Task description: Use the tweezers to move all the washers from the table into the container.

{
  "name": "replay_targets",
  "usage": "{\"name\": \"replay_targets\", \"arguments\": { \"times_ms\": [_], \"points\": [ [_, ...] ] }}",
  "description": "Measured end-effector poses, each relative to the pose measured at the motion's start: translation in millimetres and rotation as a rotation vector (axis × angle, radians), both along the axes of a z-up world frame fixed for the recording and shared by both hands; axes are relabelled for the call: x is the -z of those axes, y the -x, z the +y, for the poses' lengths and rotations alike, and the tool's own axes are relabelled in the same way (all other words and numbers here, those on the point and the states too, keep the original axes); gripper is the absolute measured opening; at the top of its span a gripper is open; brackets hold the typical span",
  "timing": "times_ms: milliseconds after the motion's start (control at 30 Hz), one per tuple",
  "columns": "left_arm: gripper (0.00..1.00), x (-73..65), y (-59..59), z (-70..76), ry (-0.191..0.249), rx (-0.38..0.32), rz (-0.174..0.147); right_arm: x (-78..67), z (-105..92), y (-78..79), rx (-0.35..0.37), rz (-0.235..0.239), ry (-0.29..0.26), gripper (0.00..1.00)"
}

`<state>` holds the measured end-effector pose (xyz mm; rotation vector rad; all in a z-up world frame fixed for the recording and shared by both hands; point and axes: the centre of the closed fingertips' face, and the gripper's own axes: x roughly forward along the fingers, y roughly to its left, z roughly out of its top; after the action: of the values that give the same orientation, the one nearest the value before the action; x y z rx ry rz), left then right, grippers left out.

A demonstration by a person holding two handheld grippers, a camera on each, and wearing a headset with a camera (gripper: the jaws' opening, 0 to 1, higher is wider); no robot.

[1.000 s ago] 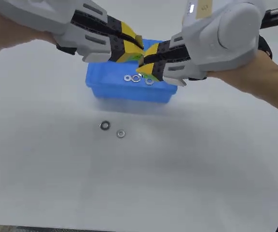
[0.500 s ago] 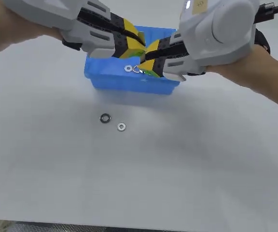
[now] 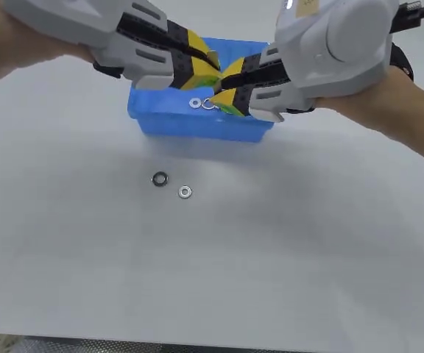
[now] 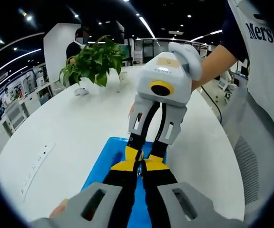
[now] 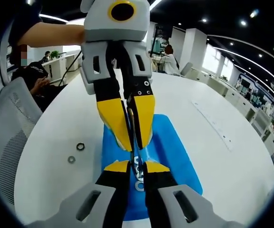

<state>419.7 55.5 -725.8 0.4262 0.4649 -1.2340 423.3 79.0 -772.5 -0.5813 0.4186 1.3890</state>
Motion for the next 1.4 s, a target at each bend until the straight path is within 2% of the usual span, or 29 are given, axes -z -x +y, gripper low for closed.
{"name": "replay_targets", "arguments": {
  "times_ms": [533, 600, 667, 733, 833, 967, 1133, 1400],
  "points": [
    [0.08, -15.7, 6.1, -3.3, -0.008, 0.019, -0.035, -16.0, 0.9, 5.0, -0.005, -0.021, -0.026, 0.10],
    [0.07, -19.8, 7.5, -3.7, -0.002, 0.018, -0.042, -20.0, 0.7, 6.2, -0.007, -0.027, -0.031, 0.09],
    [0.07, -27.4, 9.6, -5.7, 0.021, 0.025, -0.072, -26.6, 1.3, 6.7, -0.006, -0.038, -0.046, 0.09],
    [0.08, -31.2, 11.9, -4.9, 0.027, 0.018, -0.071, -30.0, 1.9, 8.0, -0.013, -0.045, -0.044, 0.08],
    [0.08, -36.9, 17.0, -4.9, 0.023, 0.019, -0.083, -36.9, 1.7, 14.2, -0.018, -0.049, -0.047, 0.08],
    [0.08, -46.8, 24.2, -5.2, 0.031, 0.017, -0.116, -45.1, 3.1, 18.9, -0.016, -0.044, -0.067, 0.08],
    [0.08, -57.7, 36.1, -4.4, 0.023, 0.018, -0.137, -57.3, 4.7, 33.0, -0.033, -0.057, -0.074, 0.08],
    [0.08, -73.4, 58.8, -1.4, 0.021, 0.013, -0.153, -72.8, 9.4, 55.3, -0.059, -0.063, -0.086, 0.08]
  ]
}}
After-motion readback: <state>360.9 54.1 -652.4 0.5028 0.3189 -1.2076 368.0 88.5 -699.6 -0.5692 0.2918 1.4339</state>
